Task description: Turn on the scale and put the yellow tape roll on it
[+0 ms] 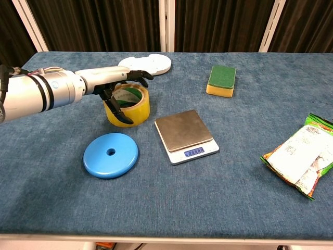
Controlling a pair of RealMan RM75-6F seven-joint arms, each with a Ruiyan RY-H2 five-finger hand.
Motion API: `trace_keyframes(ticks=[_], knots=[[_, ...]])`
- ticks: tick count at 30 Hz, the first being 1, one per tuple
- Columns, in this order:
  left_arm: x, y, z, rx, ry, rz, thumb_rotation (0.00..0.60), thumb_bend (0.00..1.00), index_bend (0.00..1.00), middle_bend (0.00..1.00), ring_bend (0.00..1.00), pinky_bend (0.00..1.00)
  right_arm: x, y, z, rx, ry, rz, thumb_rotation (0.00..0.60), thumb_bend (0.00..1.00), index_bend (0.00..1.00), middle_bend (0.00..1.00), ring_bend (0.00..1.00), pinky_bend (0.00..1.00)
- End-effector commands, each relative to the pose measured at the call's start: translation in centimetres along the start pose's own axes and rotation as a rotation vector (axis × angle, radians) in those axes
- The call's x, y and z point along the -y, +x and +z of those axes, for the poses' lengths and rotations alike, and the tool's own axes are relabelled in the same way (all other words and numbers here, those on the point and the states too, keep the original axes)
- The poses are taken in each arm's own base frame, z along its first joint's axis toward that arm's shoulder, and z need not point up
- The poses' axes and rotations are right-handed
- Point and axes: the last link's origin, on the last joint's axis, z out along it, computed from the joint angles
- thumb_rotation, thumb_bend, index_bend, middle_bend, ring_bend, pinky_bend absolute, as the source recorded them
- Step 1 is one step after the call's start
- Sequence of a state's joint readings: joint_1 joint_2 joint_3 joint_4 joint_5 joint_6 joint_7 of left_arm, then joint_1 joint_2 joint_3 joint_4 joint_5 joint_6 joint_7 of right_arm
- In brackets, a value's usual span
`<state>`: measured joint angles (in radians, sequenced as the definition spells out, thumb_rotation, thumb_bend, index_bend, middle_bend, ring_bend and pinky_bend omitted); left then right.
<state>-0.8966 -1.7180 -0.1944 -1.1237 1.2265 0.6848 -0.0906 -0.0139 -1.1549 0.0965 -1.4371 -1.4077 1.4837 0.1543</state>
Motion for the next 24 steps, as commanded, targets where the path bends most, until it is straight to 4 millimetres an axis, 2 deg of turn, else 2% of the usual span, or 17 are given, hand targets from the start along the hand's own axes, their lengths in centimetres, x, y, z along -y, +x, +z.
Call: trace_keyframes(ticks=[1, 5, 11, 13, 18, 21, 24], knots=[[0.1, 0.0, 0.2, -0.004, 0.012, 0.011, 0.600, 0.18, 0.17, 0.21, 0.10, 0.34, 0.1, 0.0, 0.0, 0.001, 0.001, -0.001, 0.600, 0.29, 0.00, 0.00, 0.00, 0.00], [-0.3, 0.3, 0.2, -0.014, 0.008, 0.010, 0.600, 0.21, 0.22, 0.25, 0.13, 0.42, 0.0, 0.0, 0.1, 0.002, -0.003, -0.002, 0.600, 0.29, 0.00, 0.00, 0.00, 0.00], [-2.2, 1.3, -0.4, -0.049, -0.052, -0.020, 0.600, 0.23, 0.24, 0.28, 0.16, 0.43, 0.0, 0.0, 0.1, 0.001, -0.007, 0.001, 0.600, 0.29, 0.00, 0.00, 0.00, 0.00], [-3.4, 1.6, -0.8, -0.054, -0.091, -0.032, 0.600, 0.23, 0.24, 0.28, 0.16, 0.43, 0.0, 0.0, 0.1, 0.001, -0.006, 0.002, 0.600, 0.29, 0.00, 0.00, 0.00, 0.00], [-7.8, 1.8, -2.2, -0.058, -0.241, -0.055, 0.600, 0.22, 0.24, 0.30, 0.17, 0.42, 0.1, -0.1, 0.2, 0.004, -0.003, 0.005, 0.600, 0.29, 0.00, 0.00, 0.00, 0.00], [-10.1, 1.0, -2.6, -0.045, -0.312, -0.040, 0.600, 0.23, 0.25, 0.30, 0.17, 0.42, 0.1, -0.3, 0.1, 0.010, 0.001, 0.003, 0.600, 0.29, 0.00, 0.00, 0.00, 0.00], [-11.5, -0.4, -2.0, -0.030, -0.339, -0.003, 0.600, 0.22, 0.26, 0.30, 0.17, 0.42, 0.1, -0.4, 0.1, 0.014, 0.004, 0.005, 0.600, 0.29, 0.00, 0.00, 0.00, 0.00]])
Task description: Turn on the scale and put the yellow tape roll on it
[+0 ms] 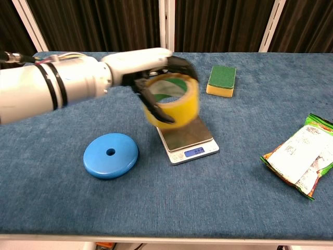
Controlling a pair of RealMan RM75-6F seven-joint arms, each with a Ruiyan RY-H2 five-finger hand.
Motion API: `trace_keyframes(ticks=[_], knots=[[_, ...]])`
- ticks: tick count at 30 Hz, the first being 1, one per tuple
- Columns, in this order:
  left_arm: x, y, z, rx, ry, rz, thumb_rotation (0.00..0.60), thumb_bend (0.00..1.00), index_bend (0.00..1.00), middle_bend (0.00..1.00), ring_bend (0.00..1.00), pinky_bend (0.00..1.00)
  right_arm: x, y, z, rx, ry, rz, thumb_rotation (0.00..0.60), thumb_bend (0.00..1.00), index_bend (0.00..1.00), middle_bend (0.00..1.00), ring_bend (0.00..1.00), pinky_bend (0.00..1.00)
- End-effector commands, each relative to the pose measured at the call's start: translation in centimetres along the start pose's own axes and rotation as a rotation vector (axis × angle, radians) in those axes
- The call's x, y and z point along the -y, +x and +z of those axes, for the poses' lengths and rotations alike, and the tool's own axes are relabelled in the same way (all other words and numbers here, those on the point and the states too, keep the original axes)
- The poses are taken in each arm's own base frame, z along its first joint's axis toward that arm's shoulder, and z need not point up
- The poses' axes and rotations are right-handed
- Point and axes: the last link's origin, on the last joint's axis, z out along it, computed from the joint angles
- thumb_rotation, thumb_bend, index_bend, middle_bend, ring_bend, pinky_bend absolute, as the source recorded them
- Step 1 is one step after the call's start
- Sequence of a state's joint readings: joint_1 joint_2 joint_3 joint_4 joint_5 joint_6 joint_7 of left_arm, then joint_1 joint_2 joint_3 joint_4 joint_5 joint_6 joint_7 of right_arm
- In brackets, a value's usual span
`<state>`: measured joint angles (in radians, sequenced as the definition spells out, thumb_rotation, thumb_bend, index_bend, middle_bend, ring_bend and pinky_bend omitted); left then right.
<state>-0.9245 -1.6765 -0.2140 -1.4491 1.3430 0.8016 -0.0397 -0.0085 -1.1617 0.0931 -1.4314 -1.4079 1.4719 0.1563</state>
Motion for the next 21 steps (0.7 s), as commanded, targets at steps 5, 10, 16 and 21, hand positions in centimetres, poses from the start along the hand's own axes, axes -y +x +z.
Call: trace_keyframes(ticks=[5, 10, 16, 21], knots=[[-1.0, -3.3, 2.2, 0.043, -0.007, 0.052, 0.600, 0.23, 0.26, 0.30, 0.17, 0.41, -0.3, 0.1, -0.2, -0.005, 0.000, 0.004, 0.600, 0.29, 0.00, 0.00, 0.00, 0.00], [0.1, -3.8, 2.8, 0.044, 0.035, 0.059, 0.600, 0.23, 0.26, 0.29, 0.17, 0.40, -0.8, 0.2, -0.3, -0.003, -0.011, 0.007, 0.600, 0.29, 0.00, 0.00, 0.00, 0.00], [0.7, -3.8, 2.8, 0.053, 0.037, 0.057, 0.600, 0.22, 0.22, 0.23, 0.10, 0.34, -0.9, -0.2, 0.0, 0.013, -0.011, 0.011, 0.600, 0.29, 0.00, 0.00, 0.00, 0.00], [0.8, -3.7, 2.7, 0.030, 0.019, 0.059, 0.600, 0.20, 0.14, 0.09, 0.00, 0.22, -0.7, -0.3, 0.1, 0.012, -0.008, 0.007, 0.600, 0.29, 0.00, 0.00, 0.00, 0.00]])
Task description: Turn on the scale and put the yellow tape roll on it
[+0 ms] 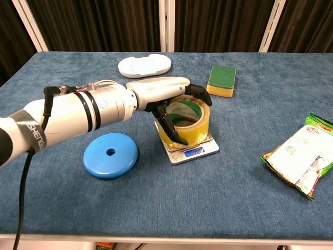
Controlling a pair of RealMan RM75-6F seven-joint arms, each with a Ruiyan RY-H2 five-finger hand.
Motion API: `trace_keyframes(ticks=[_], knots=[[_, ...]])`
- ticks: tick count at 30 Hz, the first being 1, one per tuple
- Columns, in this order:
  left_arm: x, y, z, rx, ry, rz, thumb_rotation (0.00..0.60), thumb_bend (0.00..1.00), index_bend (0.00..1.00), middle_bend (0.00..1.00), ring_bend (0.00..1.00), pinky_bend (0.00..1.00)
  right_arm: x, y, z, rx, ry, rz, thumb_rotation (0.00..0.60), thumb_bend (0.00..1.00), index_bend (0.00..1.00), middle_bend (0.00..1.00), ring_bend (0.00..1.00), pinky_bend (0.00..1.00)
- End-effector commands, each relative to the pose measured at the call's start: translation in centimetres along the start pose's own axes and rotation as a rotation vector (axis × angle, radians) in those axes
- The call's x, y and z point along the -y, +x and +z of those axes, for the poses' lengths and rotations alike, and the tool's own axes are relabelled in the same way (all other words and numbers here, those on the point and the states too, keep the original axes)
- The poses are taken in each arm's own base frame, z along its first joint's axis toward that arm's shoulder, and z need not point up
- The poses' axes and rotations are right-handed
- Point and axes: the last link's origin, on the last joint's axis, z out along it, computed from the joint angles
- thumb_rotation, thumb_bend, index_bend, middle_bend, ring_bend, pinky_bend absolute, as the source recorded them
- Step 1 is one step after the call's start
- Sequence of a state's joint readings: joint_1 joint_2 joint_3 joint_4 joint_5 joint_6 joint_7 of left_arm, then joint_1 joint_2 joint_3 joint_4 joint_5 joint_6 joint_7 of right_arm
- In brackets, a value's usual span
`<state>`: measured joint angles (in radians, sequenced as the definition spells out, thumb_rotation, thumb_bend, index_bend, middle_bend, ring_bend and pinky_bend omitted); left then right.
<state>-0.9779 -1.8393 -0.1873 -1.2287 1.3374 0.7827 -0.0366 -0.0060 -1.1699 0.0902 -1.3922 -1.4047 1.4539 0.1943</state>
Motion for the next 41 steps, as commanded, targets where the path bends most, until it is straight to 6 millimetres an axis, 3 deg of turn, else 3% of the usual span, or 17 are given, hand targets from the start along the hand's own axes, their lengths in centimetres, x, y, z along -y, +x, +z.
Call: trace_keyframes(ticks=[1, 3, 11, 16, 21, 26, 30, 35, 41], knots=[[0.1, 0.0, -0.1, -0.004, -0.008, 0.000, 0.600, 0.19, 0.12, 0.06, 0.00, 0.20, 0.0, 0.0, 0.0, -0.002, -0.002, -0.001, 0.600, 0.29, 0.00, 0.00, 0.00, 0.00], [0.3, 0.0, -0.2, 0.002, -0.011, 0.002, 0.600, 0.18, 0.09, 0.03, 0.00, 0.15, 0.0, 0.1, 0.0, -0.003, -0.005, -0.002, 0.600, 0.29, 0.00, 0.00, 0.00, 0.00], [0.5, 0.3, -0.9, 0.018, -0.007, 0.000, 0.600, 0.17, 0.09, 0.01, 0.00, 0.13, 0.0, 0.2, -0.2, -0.006, -0.008, -0.003, 0.600, 0.29, 0.00, 0.00, 0.00, 0.00], [0.0, 2.2, -2.6, -0.020, -0.034, 0.016, 0.600, 0.15, 0.08, 0.01, 0.00, 0.11, 0.0, 0.5, -0.3, -0.015, -0.008, -0.002, 0.600, 0.29, 0.00, 0.00, 0.00, 0.00], [1.3, 5.9, -7.3, -0.150, 0.012, 0.043, 0.600, 0.15, 0.08, 0.01, 0.00, 0.10, 0.0, 0.7, -0.3, -0.020, -0.007, 0.000, 0.600, 0.29, 0.00, 0.00, 0.00, 0.00], [5.7, 8.1, -14.6, -0.328, 0.221, 0.113, 0.600, 0.14, 0.08, 0.02, 0.00, 0.09, 0.5, 0.5, -0.4, -0.018, 0.016, 0.000, 0.600, 0.29, 0.00, 0.00, 0.00, 0.00], [9.0, 7.1, -21.1, -0.372, 0.390, 0.138, 0.600, 0.14, 0.08, 0.03, 0.00, 0.09, 1.3, 0.4, -0.5, -0.025, 0.047, -0.007, 0.600, 0.29, 0.00, 0.00, 0.00, 0.00], [11.0, 4.6, -27.7, -0.367, 0.499, 0.160, 0.600, 0.14, 0.08, 0.03, 0.00, 0.09, 2.4, 0.1, -0.3, -0.028, 0.074, -0.014, 0.600, 0.29, 0.00, 0.00, 0.00, 0.00], [11.6, 2.8, -31.8, -0.390, 0.561, 0.157, 0.600, 0.14, 0.08, 0.04, 0.00, 0.09, 3.2, -0.2, -0.3, -0.023, 0.087, -0.025, 0.600, 0.29, 0.00, 0.00, 0.00, 0.00]])
